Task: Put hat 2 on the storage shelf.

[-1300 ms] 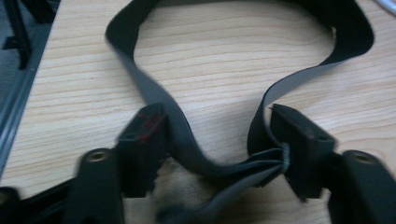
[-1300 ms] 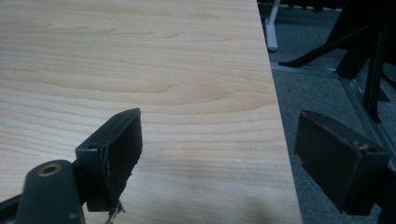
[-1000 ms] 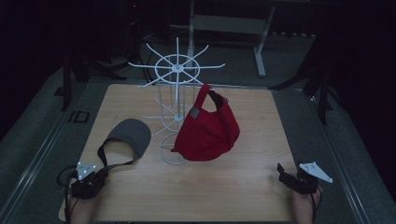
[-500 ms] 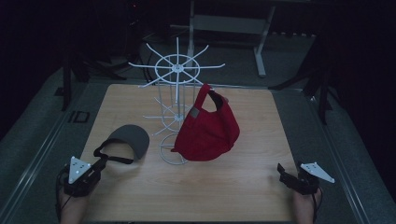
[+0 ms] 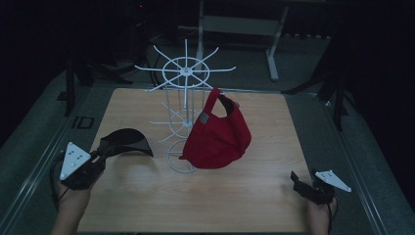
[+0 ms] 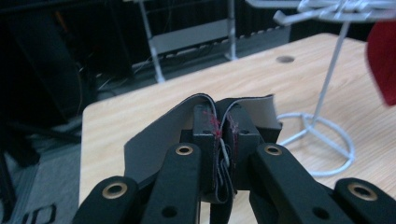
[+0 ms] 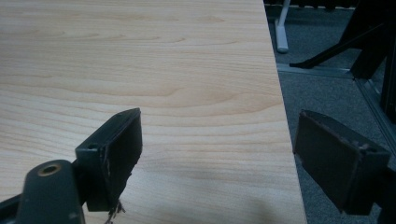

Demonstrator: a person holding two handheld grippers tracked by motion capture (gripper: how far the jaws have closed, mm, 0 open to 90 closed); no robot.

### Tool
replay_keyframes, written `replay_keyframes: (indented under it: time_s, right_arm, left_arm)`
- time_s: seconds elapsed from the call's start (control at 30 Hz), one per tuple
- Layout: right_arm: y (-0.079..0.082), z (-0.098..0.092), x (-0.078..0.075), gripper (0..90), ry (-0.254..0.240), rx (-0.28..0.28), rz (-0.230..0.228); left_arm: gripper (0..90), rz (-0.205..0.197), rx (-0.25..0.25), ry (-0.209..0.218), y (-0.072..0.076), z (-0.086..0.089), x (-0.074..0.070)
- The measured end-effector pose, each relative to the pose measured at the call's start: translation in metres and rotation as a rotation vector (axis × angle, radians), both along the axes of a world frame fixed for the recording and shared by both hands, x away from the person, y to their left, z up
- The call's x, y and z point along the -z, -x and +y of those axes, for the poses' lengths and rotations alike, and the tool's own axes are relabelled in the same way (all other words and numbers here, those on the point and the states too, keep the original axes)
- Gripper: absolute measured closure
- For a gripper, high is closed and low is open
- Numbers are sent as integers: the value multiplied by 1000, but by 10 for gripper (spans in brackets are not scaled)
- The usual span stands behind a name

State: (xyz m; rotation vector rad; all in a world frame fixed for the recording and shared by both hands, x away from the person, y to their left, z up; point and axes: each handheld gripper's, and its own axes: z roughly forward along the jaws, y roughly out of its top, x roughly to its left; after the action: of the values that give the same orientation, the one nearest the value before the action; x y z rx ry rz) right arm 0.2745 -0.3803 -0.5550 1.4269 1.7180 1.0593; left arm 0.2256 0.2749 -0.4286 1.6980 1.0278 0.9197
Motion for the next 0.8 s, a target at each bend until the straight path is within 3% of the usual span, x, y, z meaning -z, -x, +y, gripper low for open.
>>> replay_keyframes:
  time_s: [0.23,0.6,0.8]
  right_arm:
    - [0,0,0,157,-1,-2,1]
    - [0,1,0,157,4,-6,9]
    - [1,-1,0,157,-9,-10,7]
  left_arm:
    - [852,-48,44,22,-1,-2,-22]
    - [852,-155,150,8,26,-13,-68]
    - [852,-188,205,16,23,-16,-92]
